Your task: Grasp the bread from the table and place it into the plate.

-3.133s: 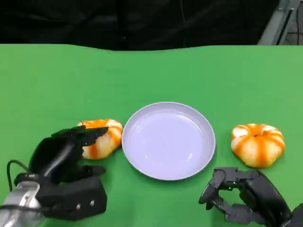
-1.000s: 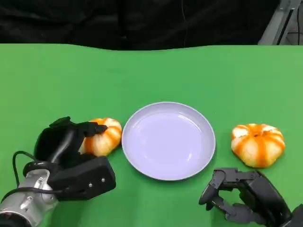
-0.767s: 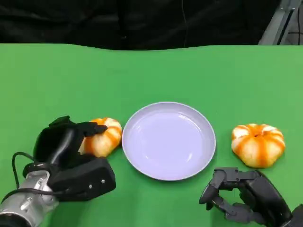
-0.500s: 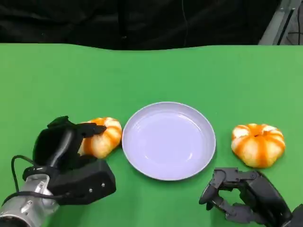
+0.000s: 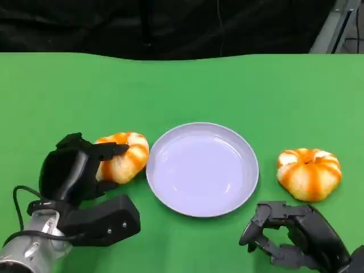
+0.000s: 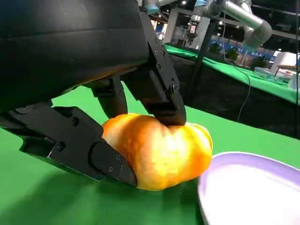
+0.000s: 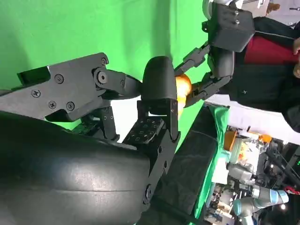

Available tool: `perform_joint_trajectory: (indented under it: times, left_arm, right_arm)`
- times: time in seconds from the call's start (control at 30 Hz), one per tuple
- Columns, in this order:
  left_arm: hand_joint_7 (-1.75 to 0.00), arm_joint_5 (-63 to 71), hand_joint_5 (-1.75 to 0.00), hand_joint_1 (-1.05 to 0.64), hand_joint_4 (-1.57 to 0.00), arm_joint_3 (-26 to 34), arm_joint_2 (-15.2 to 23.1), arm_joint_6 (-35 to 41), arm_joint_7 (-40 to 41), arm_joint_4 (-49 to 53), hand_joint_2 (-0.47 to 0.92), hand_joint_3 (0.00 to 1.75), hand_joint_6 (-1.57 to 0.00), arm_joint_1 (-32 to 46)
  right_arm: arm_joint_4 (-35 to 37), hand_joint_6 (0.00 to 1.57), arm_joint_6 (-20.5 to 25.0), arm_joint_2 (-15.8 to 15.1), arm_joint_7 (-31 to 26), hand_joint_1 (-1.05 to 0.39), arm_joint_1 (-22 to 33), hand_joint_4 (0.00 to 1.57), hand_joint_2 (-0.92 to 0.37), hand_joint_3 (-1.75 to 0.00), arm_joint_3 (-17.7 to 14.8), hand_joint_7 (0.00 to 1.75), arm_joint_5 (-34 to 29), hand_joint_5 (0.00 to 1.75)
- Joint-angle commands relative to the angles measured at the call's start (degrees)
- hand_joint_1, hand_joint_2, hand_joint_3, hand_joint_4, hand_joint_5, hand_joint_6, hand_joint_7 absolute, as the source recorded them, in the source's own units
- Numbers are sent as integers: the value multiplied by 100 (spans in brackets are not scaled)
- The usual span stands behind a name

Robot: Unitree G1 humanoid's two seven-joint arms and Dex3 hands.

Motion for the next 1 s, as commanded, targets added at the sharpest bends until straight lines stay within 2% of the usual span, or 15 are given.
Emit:
perform_joint_trajectory:
  times: [0.03, 0.23, 0.3, 0.47, 0.5, 0.6, 0.73, 1.0]
  left_arm:
    - [-3, 57, -125, -9, -66, 117, 231, 39, 174, -375, 83, 0, -122, 175]
    - [-3, 86, -129, -9, -63, 224, 307, 62, 211, -907, 83, 0, -123, 356]
    - [-3, 129, -120, -9, -69, 252, 324, 69, 239, -1091, 82, 1, -123, 416]
    - [-2, 172, -117, -9, -71, 309, 318, 56, 185, -1391, 82, 0, -123, 515]
    - [-2, 174, -110, -9, -74, 316, 320, 25, 166, -1540, 82, 0, -123, 553]
    - [-1, 179, -104, -9, -77, 340, 321, 27, 112, -1760, 83, 0, -123, 626]
    - [-1, 183, -102, -9, -78, 357, 320, 52, 81, -1819, 83, 0, -123, 656]
    - [-1, 123, -104, -6, -78, 227, 184, -381, -297, -2065, 82, 0, -124, 563]
  right_arm:
    - [4, 87, -27, -80, -3, -14, -19, 76, -83, -58, -53, 99, 26, 146]
    - [-16, 86, -19, -80, -8, -13, -17, 76, -82, -59, -48, 100, 17, 146]
    - [-21, 86, -15, -77, 18, -12, -17, 76, -82, -59, -42, 101, 44, 147]
    - [-1, 86, -27, -76, 28, -12, -32, 75, -82, -60, -43, 101, 50, 148]
    - [14, 85, -37, -76, 30, -11, -43, 76, -82, -60, -44, 101, 50, 148]
    - [31, 85, -47, -75, 33, -11, -55, 76, -81, -61, -46, 101, 51, 148]
    - [33, 85, -48, -75, 34, -11, -56, 75, -81, -62, -46, 102, 51, 148]
    - [-11, 85, -47, -59, 10, -11, -21, 75, -80, -64, -35, 103, 33, 148]
